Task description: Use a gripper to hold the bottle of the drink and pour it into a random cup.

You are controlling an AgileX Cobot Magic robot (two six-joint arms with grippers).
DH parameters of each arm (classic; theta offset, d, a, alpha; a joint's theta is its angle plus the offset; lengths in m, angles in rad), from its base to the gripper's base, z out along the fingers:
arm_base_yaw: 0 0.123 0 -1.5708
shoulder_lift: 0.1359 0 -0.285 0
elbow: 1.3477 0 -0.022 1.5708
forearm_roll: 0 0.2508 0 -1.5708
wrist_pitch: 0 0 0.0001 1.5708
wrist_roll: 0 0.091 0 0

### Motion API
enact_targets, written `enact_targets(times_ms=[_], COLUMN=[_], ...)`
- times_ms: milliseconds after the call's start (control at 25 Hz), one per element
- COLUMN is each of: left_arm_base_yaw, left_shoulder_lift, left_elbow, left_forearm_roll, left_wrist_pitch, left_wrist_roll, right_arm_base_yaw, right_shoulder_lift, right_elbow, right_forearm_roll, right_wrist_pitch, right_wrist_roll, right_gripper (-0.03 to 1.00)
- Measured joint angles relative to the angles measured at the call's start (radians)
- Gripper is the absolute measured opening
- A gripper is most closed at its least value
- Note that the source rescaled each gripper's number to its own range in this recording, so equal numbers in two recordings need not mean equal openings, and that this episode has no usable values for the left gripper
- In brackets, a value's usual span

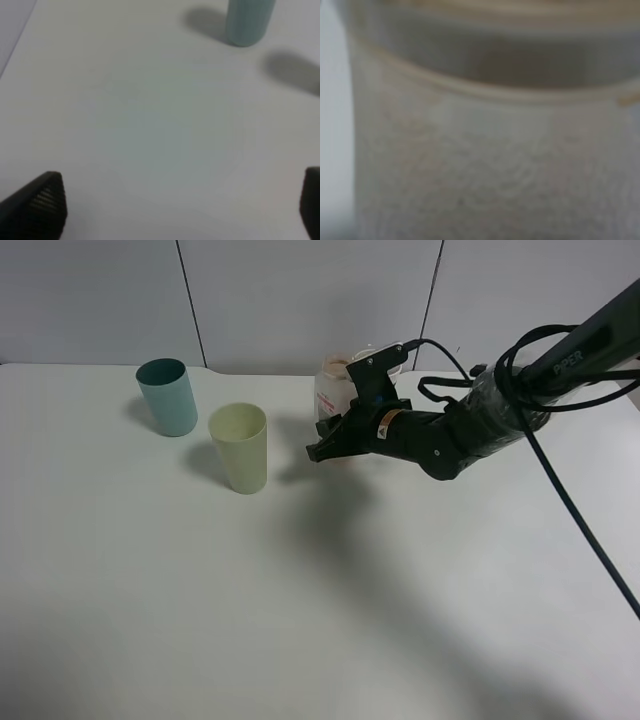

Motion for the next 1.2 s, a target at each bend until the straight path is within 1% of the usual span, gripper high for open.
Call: enact_targets(times_ms=[400, 440, 480, 520, 560, 600, 640, 680, 720, 800, 880, 1200], left_arm_base_yaw=[0.0, 0.0, 0.0, 0.0, 0.0, 0.0, 0.0, 0.0, 0.0, 0.0, 0.0, 0.0], left_shoulder_lift=[0.0, 0.0, 0.0, 0.0, 0.0, 0.0, 0.0, 0.0, 0.0, 0.0, 0.0, 0.0], left_elbow=[0.0, 0.0, 0.0, 0.0, 0.0, 0.0, 0.0, 0.0, 0.0, 0.0, 0.0, 0.0], left_forearm_roll=[0.0, 0.0, 0.0, 0.0, 0.0, 0.0, 0.0, 0.0, 0.0, 0.0, 0.0, 0.0], left_wrist_pitch=[0.0, 0.0, 0.0, 0.0, 0.0, 0.0, 0.0, 0.0, 0.0, 0.0, 0.0, 0.0], left_wrist_roll=[0.0, 0.0, 0.0, 0.0, 0.0, 0.0, 0.0, 0.0, 0.0, 0.0, 0.0, 0.0], right_arm_base_yaw=[0.0, 0.0, 0.0, 0.0, 0.0, 0.001, 0.002, 0.002, 0.002, 0.002, 0.002, 0.002], right_shoulder_lift=[0.004, 0.004, 0.004, 0.004, 0.005, 0.006, 0.007, 0.007, 0.007, 0.007, 0.007, 0.002], right_elbow=[0.0, 0.0, 0.0, 0.0, 0.0, 0.0, 0.0, 0.0, 0.0, 0.0, 0.0, 0.0], right_forearm_roll=[0.0, 0.0, 0.0, 0.0, 0.0, 0.001, 0.004, 0.004, 0.007, 0.007, 0.007, 0.008], right_wrist_pitch=[-0.008, -0.008, -0.009, -0.008, -0.007, -0.007, -0.007, -0.008, -0.008, -0.008, -0.008, -0.002], right_wrist_roll=[0.0, 0.0, 0.0, 0.0, 0.0, 0.0, 0.0, 0.0, -0.001, -0.003, -0.003, -0.003], right_gripper=[0.0, 0.02, 0.1, 0.24, 0.39, 0.58, 0.75, 0.84, 0.9, 0.97, 0.99, 1.0])
